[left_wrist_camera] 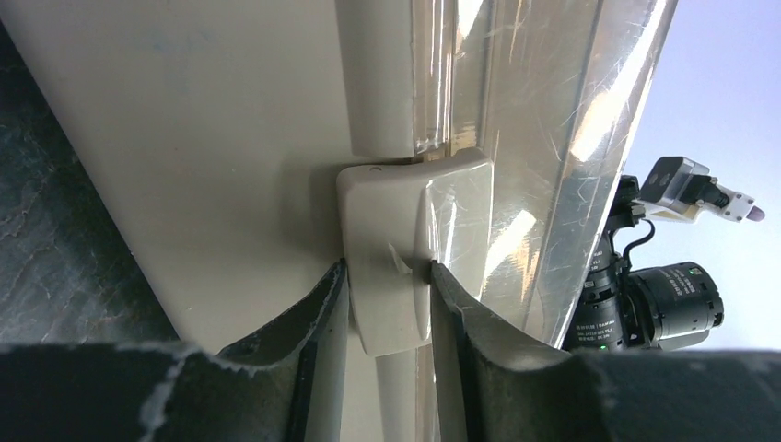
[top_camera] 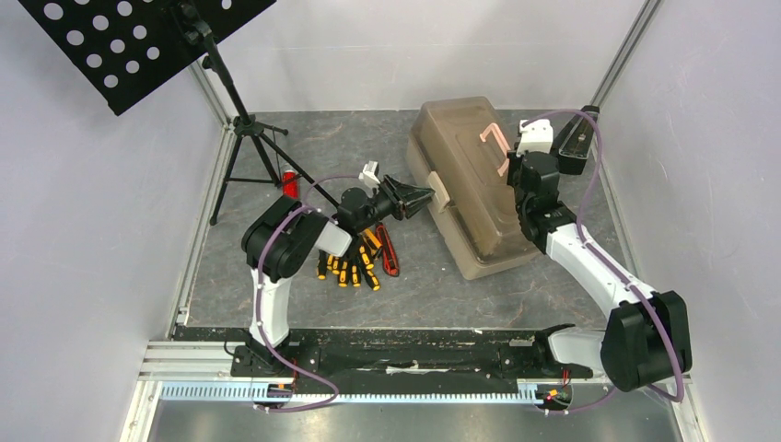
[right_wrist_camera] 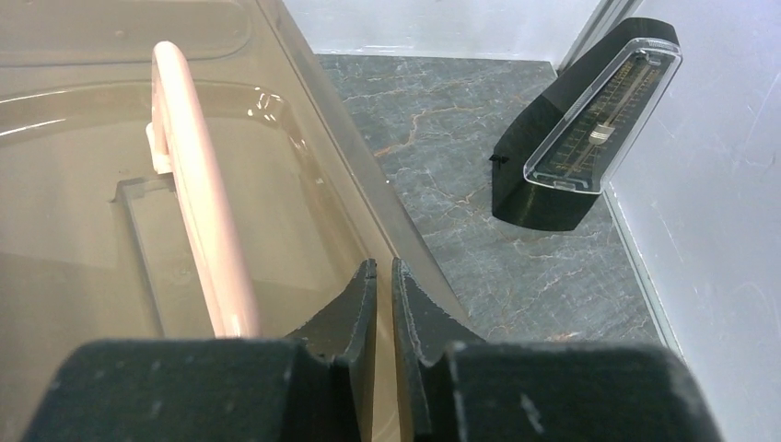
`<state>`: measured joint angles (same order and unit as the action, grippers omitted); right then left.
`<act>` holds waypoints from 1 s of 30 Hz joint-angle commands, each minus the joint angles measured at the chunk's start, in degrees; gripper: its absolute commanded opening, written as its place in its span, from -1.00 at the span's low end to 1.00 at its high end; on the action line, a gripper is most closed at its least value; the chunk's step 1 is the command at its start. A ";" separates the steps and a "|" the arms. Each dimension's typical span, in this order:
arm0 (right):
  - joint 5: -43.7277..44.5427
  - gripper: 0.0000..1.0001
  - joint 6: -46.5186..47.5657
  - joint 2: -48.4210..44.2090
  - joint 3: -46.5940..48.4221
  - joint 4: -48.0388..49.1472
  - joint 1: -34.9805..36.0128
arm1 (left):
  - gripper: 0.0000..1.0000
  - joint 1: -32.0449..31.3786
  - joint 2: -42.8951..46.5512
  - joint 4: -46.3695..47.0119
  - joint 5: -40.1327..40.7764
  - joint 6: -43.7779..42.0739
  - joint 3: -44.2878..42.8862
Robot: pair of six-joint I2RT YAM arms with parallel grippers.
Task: Pack the tool kit
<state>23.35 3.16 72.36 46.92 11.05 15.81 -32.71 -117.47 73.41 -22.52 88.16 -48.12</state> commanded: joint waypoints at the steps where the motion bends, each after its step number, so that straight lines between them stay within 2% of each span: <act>1: 2.42 -0.81 -0.50 5.91 -5.34 -24.40 0.91 | -0.88 0.80 7.66 10.58 0.90 3.12 -0.36; 11: 5.04 -0.81 -1.09 6.79 -5.52 -25.00 1.65 | -0.85 1.33 10.19 10.00 0.39 2.50 0.08; 14: 2.41 -0.80 -1.34 6.69 -5.14 -24.80 1.51 | -0.58 1.55 10.88 9.77 0.20 1.18 1.48; 17: 0.71 -0.79 -1.53 6.62 -4.68 -24.77 1.57 | -0.22 1.99 11.77 7.70 -0.45 -2.57 3.96; 20: -0.24 -0.78 -1.28 6.27 -4.47 -24.60 1.46 | 0.03 2.13 11.67 5.34 -1.38 -7.08 6.31; 24: -1.51 -0.78 -1.44 6.08 -4.48 -24.44 1.50 | 0.27 2.12 8.47 7.17 -2.79 -7.93 6.99; 30: -2.70 -0.78 -1.38 5.87 -4.25 -24.48 1.50 | 0.45 1.55 3.59 7.63 -4.48 -7.91 3.89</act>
<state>25.63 2.90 73.23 47.92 10.04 17.34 -30.85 -111.20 78.54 -24.77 83.72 -41.39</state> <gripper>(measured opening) 0.111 0.704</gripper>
